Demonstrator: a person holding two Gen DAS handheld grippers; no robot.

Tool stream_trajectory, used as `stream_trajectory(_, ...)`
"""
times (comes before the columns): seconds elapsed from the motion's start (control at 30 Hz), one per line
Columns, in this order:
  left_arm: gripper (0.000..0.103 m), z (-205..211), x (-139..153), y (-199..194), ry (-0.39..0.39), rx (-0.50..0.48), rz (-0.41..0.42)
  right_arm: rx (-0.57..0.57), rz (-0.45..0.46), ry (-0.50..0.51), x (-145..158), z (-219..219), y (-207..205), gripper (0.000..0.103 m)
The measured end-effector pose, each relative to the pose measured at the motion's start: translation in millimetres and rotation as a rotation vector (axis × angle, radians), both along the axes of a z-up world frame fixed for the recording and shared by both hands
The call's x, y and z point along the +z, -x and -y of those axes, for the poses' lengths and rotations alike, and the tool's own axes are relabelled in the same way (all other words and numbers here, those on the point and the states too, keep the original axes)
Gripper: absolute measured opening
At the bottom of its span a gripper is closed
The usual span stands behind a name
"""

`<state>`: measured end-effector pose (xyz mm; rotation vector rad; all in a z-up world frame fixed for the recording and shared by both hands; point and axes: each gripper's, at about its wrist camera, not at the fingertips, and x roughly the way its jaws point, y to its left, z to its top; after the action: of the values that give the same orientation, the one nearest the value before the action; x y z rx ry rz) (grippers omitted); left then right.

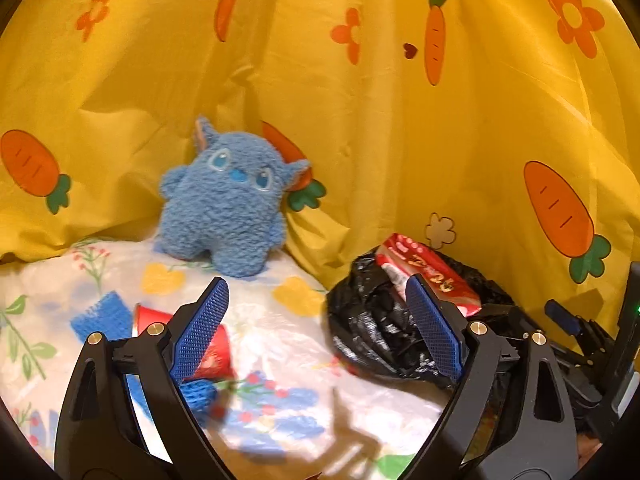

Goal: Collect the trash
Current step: 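Move both open tools back over the red cup and blue mesh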

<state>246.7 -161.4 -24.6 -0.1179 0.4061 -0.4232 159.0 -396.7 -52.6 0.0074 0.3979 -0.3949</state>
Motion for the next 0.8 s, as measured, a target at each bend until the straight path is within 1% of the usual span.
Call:
stream_trajectory(0.17, 0.089, -50.2, -8.8, 15.3, -0.022, 0.147, -0.038, 0.056, 0.006, -0.024, 2.4, -24.7, 6.0, 0.069)
stream_trajectory(0.3, 0.089, -87.1, -15.4, 26.7, -0.038, 0.255, -0.067, 0.16, -0.027, -0.046, -2.5, -57.1, -0.8, 0.071)
stream_trajectory(0.37, 0.089, -103.0, -16.3, 34.5, -0.055, 0.305, -0.065, 0.215, -0.04, -0.053, -5.4, -75.5, -3.8, 0.074)
stream_trajectory(0.43, 0.089, -120.5, -16.0, 41.1, -0.064, 0.353, -0.066, 0.271, -0.053, -0.055, -8.2, -96.1, -8.5, 0.074)
stream_trajectory(0.5, 0.089, -141.5, -15.3, 48.6, -0.061, 0.406, -0.068, 0.32, -0.065, -0.06, -10.5, -115.5, -14.2, 0.077)
stream_trajectory(0.53, 0.089, -151.2, -15.4, 52.0, -0.061, 0.435, -0.07, 0.343, -0.071, -0.064, -11.5, -124.5, -17.4, 0.081)
stream_trajectory(0.63, 0.089, -179.1, -18.2, 60.5, -0.057, 0.503, -0.078, 0.409, -0.091, -0.07, -15.0, -151.5, -26.6, 0.081)
stream_trajectory(0.8, 0.089, -216.9, -30.6, 67.5, -0.057, 0.594, -0.104, 0.495, -0.121, -0.068, -23.0, -191.0, -41.2, 0.084)
